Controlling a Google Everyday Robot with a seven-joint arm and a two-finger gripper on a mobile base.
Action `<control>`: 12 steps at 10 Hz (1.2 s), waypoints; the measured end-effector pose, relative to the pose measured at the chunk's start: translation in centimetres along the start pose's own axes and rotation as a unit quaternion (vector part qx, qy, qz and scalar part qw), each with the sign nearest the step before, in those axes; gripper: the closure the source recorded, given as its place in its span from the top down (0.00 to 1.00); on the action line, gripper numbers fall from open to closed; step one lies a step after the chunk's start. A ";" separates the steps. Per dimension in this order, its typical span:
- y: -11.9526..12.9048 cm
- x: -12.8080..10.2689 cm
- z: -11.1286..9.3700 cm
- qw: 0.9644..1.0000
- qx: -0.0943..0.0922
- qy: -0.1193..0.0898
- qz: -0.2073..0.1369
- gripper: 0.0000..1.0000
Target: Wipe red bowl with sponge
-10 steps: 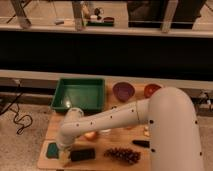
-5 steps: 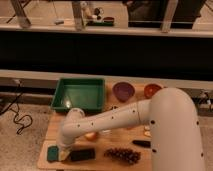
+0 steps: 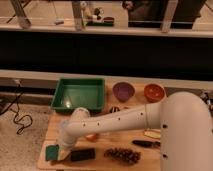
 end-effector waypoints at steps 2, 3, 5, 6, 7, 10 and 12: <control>0.0 -0.9 -0.8 1.000 0.008 -0.010 -0.011 0.00; 0.0 -1.4 -1.1 1.000 0.011 -0.013 -0.016 0.00; -0.3 -2.3 -2.6 0.999 0.024 -0.021 -0.026 0.00; -0.5 -2.8 -3.9 0.998 0.037 -0.024 -0.034 0.00; -0.7 -2.9 -4.8 0.998 0.044 -0.025 -0.035 0.00; -0.7 -2.9 -4.9 0.998 0.045 -0.026 -0.037 0.00; -0.7 -3.0 -4.8 0.998 0.044 -0.026 -0.037 0.00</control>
